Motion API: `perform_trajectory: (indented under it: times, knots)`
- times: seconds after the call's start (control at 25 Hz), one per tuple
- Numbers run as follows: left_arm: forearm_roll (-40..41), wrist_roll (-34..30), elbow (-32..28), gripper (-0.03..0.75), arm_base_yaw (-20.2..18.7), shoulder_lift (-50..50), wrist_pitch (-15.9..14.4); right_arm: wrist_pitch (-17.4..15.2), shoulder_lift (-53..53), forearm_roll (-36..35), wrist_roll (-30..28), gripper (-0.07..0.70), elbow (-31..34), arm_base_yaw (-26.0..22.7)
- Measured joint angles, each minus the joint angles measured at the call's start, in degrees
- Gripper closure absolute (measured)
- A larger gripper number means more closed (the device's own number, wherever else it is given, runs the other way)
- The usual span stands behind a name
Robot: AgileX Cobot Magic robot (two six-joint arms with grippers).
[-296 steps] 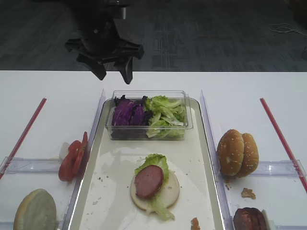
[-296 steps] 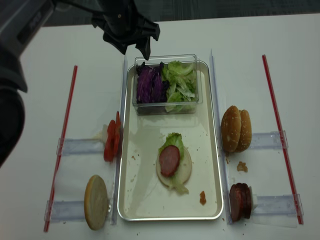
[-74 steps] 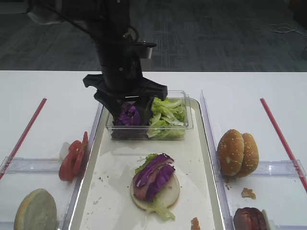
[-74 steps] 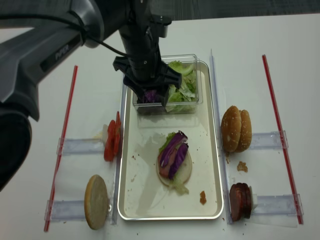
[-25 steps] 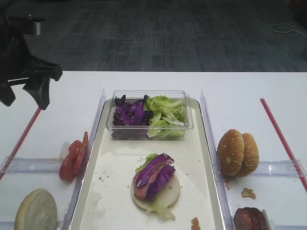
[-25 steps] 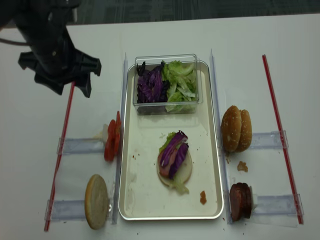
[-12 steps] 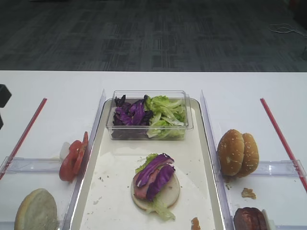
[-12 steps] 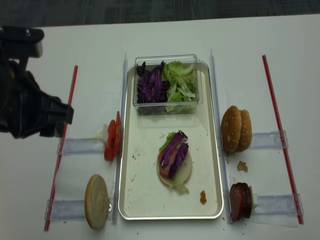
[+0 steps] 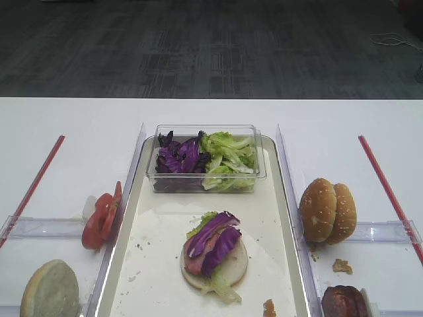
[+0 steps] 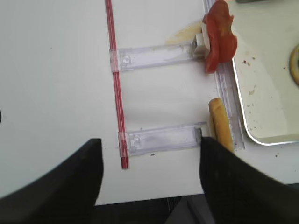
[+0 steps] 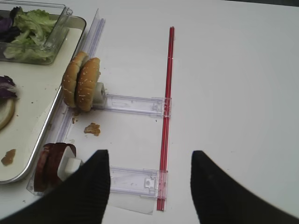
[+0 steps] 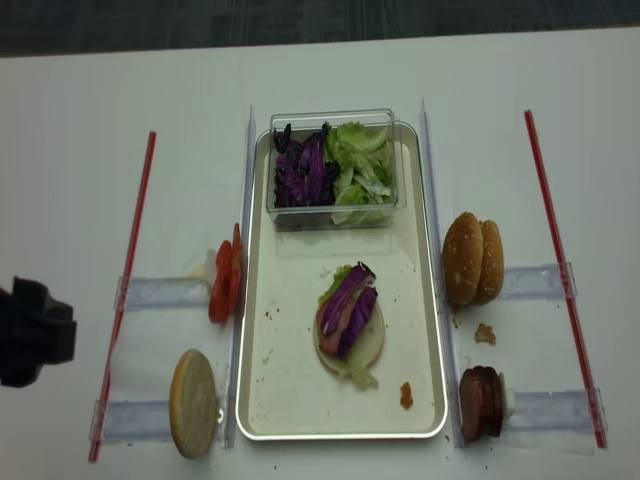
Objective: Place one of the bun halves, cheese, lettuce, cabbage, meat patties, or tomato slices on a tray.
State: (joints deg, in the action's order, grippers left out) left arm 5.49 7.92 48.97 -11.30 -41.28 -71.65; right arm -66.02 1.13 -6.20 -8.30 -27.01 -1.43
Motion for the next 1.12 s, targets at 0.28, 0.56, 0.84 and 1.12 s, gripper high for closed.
perform_trajectory:
  times: [0.28,0.56,0.84,1.12]
  knots:
    - [0.0,-0.8,-6.2,0.293,0.1,15.1,-0.6,0.0,0.0,0.0,0.0,0.219,0.0,0.0]
    - [-1.8,-2.7,-13.3,0.293,0.1,27.9,-0.2,0.0,0.0,0.0,0.0,0.219,0.0,0.0]
    - [-2.7,-3.8,-18.5,0.293,0.1,37.5,3.4,0.0,0.0,0.0,0.0,0.219,0.0,0.0]
    - [-2.8,-5.1,-20.8,0.293,0.1,42.0,4.1,0.0,0.0,0.0,0.0,0.220,0.0,0.0]
